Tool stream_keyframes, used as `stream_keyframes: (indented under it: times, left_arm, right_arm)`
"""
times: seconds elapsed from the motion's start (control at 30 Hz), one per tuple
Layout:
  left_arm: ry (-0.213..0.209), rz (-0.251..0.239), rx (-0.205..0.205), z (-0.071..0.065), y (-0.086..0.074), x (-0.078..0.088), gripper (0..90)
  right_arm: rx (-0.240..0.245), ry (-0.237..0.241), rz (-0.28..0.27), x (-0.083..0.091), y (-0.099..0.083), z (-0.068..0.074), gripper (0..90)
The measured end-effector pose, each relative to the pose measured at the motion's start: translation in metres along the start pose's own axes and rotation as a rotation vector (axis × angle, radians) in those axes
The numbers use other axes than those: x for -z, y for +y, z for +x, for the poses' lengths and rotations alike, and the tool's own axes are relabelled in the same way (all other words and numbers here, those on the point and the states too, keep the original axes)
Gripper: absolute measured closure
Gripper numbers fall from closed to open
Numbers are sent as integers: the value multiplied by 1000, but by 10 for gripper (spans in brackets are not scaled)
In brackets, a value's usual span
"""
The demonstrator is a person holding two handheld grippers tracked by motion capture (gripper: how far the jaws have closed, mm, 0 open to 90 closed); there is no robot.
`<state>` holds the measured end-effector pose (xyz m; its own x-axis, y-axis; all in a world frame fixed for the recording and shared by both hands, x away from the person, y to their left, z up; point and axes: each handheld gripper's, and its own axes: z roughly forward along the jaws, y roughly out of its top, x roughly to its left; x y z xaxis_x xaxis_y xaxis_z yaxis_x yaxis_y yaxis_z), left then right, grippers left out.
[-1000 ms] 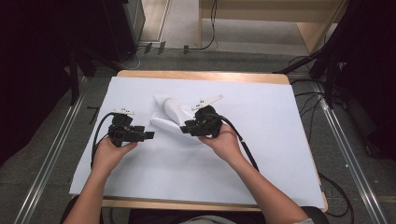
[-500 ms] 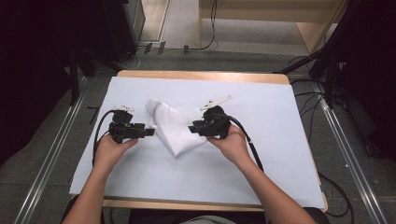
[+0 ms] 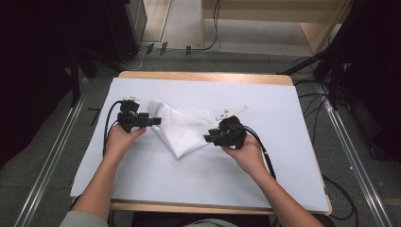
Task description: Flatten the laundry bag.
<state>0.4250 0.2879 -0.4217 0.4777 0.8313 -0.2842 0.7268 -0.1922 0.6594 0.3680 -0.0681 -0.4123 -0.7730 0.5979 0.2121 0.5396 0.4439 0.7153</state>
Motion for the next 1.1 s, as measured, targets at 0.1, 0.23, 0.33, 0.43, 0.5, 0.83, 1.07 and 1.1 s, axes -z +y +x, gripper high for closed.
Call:
stream_keyframes:
  times: [0.1, 0.23, 0.33, 0.43, 0.5, 0.83, 1.07, 1.1]
  left_arm:
    - [30, 11, 7, 7, 6, -8, 225]
    - [30, -7, 22, 12, 11, -19, 214]
    - [46, 36, 8, 11, 12, -32, 217]
    - [42, 57, 0, 11, 11, -37, 253]
    - [38, 73, -14, 10, 10, -42, 301]
    - [91, 100, -100, 0, 8, -47, 740]
    - [85, 70, -92, -3, 11, -41, 812]
    - [85, 70, -92, -3, 11, -41, 812]
  right_arm:
    - [-13, -9, 12, 4, -9, -4, 665]
    - [-26, -25, 19, 10, -20, -9, 657]
    - [-36, -34, 17, 12, -25, -12, 655]
    - [-43, -40, 17, 13, -27, -14, 654]
    - [-54, -51, 17, 13, -29, -16, 654]
    - [-108, -85, 4, 20, -37, -32, 655]
    - [-106, -89, 4, 18, -37, -37, 654]
    - [-106, -89, 4, 18, -37, -37, 654]
